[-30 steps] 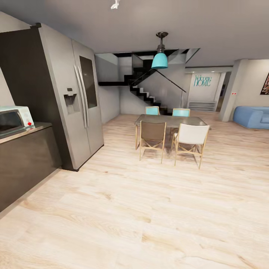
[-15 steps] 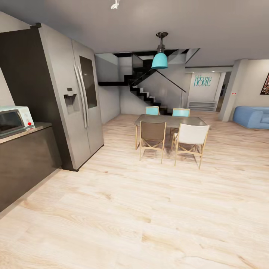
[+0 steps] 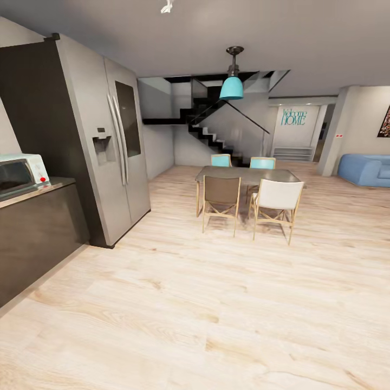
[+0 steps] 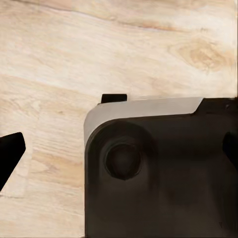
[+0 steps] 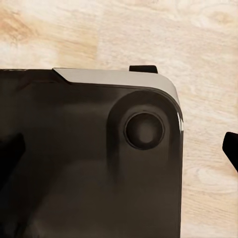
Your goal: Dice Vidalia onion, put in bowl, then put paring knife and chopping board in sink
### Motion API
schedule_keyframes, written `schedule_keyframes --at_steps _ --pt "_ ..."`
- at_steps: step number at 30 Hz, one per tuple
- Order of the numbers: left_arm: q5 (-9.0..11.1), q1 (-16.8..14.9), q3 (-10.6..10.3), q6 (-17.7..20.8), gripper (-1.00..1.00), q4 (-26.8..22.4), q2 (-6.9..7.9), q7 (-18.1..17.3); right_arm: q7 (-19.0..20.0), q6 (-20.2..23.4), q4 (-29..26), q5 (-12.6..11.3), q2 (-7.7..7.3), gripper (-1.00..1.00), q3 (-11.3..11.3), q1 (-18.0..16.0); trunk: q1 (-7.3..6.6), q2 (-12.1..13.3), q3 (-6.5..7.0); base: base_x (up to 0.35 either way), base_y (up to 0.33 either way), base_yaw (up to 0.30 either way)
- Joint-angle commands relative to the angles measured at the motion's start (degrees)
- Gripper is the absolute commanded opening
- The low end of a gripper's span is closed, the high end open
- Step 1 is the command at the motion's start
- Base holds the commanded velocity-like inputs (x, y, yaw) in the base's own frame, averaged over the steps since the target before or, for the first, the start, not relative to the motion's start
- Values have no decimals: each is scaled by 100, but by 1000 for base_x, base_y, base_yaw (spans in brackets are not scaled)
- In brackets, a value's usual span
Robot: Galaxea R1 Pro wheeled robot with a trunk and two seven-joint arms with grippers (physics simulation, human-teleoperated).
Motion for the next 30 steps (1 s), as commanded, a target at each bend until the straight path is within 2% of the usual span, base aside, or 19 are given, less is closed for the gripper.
schedule_keyframes --at_steps 1,8,13,20,25,30 --pt "-2 -2 1 -98 100 -28 0 2 -2 -16 0 -5 1 100 -4 -1 0 -3 -5 0 0 0" --pt "12 -3 9 -174 100 -235 59 12 8 -13 0 -13 23 100 4 -1 0 -3 -5 0 0 0" --pt "23 -3 12 -177 100 -255 -10 13 23 -67 5 3 26 100 20 -1 0 -3 -5 0 0 0" --pt "32 -11 18 -182 100 -525 -48 7 -107 -560 -313 0 -9 100 -9 -1 0 -3 -5 0 0 0" --pt "33 -18 19 -186 100 -797 -50 5 -262 -630 -899 -7 -52 100 -20 -1 0 -3 -5 0 0 0" --pt "68 -29 19 -180 100 -1032 -84 11 -449 -606 -1859 -8 -203 100 -26 -2 0 -3 -5 0 0 0"
